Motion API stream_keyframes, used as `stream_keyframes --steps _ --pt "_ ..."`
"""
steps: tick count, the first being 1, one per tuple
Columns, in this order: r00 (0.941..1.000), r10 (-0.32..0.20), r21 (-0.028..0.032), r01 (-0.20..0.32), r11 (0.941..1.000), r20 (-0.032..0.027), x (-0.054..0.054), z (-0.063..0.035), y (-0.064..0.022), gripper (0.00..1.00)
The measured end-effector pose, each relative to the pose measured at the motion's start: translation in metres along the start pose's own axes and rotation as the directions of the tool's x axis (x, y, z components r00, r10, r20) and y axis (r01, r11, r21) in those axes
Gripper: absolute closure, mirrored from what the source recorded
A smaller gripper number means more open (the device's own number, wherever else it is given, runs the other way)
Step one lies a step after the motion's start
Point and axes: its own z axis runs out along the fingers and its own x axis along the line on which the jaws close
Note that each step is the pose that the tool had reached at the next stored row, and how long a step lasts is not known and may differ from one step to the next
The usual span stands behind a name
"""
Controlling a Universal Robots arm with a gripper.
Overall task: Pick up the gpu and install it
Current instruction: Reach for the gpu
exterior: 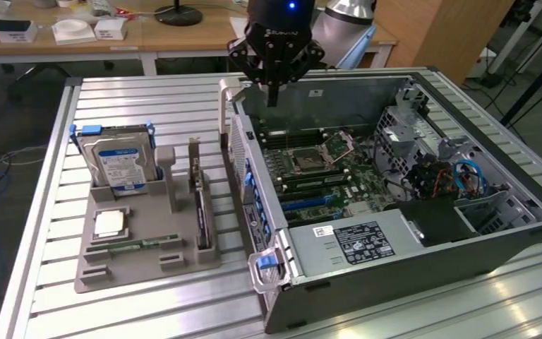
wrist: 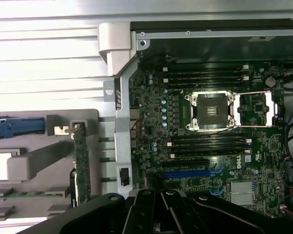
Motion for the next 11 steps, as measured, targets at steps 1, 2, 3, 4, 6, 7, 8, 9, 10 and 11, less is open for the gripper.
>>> stream_keyframes --steps 1,2,3,4,6,7,8,9,10,11 --pt "1.0000 0.000 0.0000 0.000 1.0000 -0.0001 0.0005 0.0000 0.0000 0.89" --pt "1.0000 0.000 0.0000 0.000 1.0000 0.0000 0.0010 0.0000 -0.0001 0.89" --pt "1.0000 0.000 0.0000 0.000 1.0000 -0.0001 0.0015 0.0000 -0.0001 0.89" --pt "1.0000 0.000 0.0000 0.000 1.0000 -0.0001 0.0020 0.0000 -0.0002 0.89" --pt "1.0000 0.000 0.0001 0.000 1.0000 -0.0002 0.0030 0.0000 -0.0002 0.89" --pt "1.0000 0.000 0.0000 0.000 1.0000 -0.0003 0.0035 0.0000 -0.0003 0.89" --pt "1.0000 0.000 0.0000 0.000 1.0000 -0.0003 0.0041 0.0000 -0.0003 0.89" --pt "1.0000 0.000 0.0001 0.000 1.0000 -0.0003 0.0047 0.0000 -0.0004 0.89" --pt "1.0000 0.000 0.0000 0.000 1.0000 -0.0004 0.0052 0.0000 -0.0004 0.89" --pt "1.0000 0.000 0.0000 0.000 1.0000 -0.0004 0.0059 0.0000 -0.0004 0.89"
